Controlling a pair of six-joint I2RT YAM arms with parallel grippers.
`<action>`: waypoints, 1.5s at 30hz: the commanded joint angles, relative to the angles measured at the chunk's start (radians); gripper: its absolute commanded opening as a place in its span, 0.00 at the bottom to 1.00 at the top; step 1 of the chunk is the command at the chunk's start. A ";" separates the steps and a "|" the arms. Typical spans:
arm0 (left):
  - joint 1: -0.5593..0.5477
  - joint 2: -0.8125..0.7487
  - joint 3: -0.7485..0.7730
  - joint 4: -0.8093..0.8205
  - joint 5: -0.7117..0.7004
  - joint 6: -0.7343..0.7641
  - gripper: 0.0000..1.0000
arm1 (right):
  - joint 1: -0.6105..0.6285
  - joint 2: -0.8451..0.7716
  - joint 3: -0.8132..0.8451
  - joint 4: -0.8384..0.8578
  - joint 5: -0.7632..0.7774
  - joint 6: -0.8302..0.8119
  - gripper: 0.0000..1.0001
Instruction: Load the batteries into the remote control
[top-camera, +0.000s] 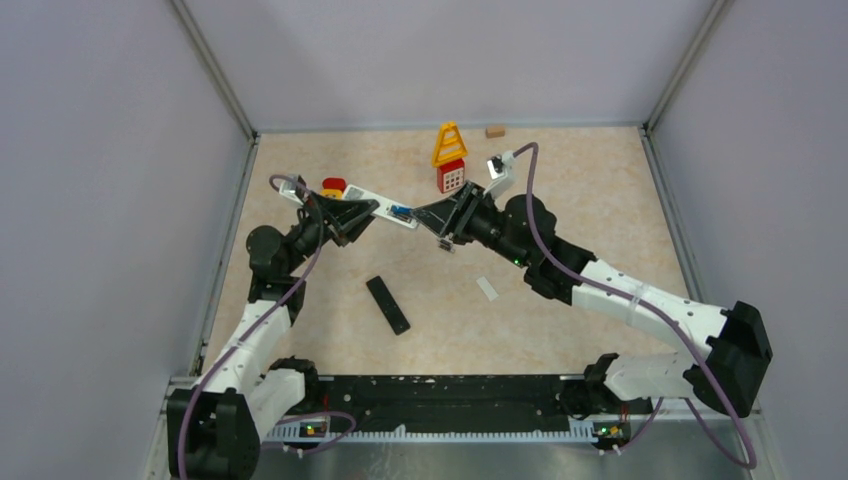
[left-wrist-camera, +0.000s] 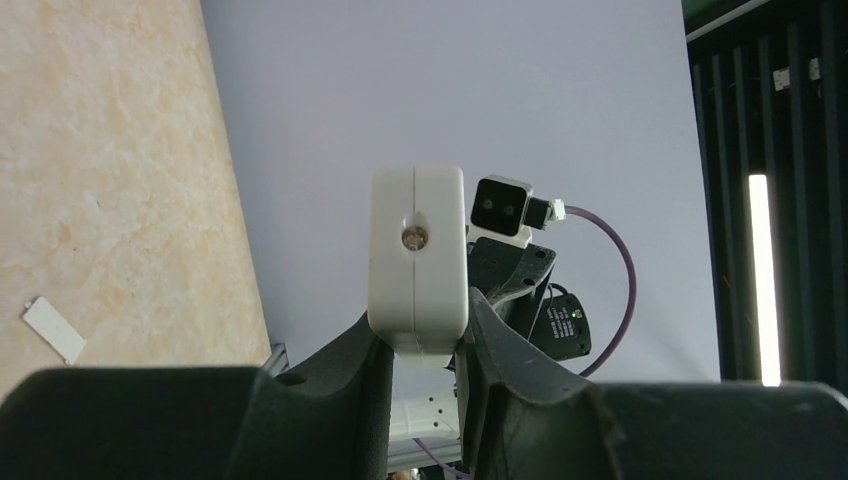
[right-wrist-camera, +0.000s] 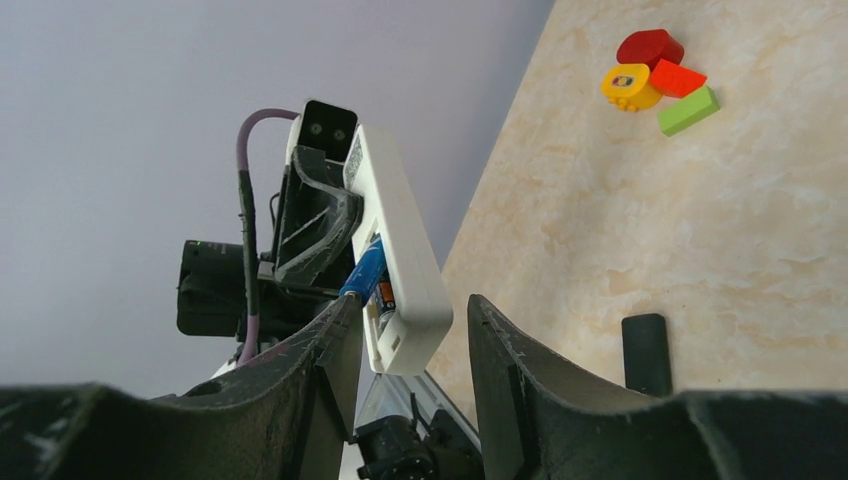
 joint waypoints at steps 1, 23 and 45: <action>-0.003 -0.046 0.043 0.034 0.016 0.037 0.00 | -0.009 -0.002 0.031 -0.022 0.008 0.001 0.44; -0.002 -0.043 0.048 0.018 -0.020 0.045 0.00 | -0.022 -0.062 -0.008 0.005 -0.016 -0.036 0.50; -0.002 -0.043 0.055 0.029 0.003 0.058 0.00 | -0.032 -0.001 0.028 -0.025 -0.031 -0.022 0.46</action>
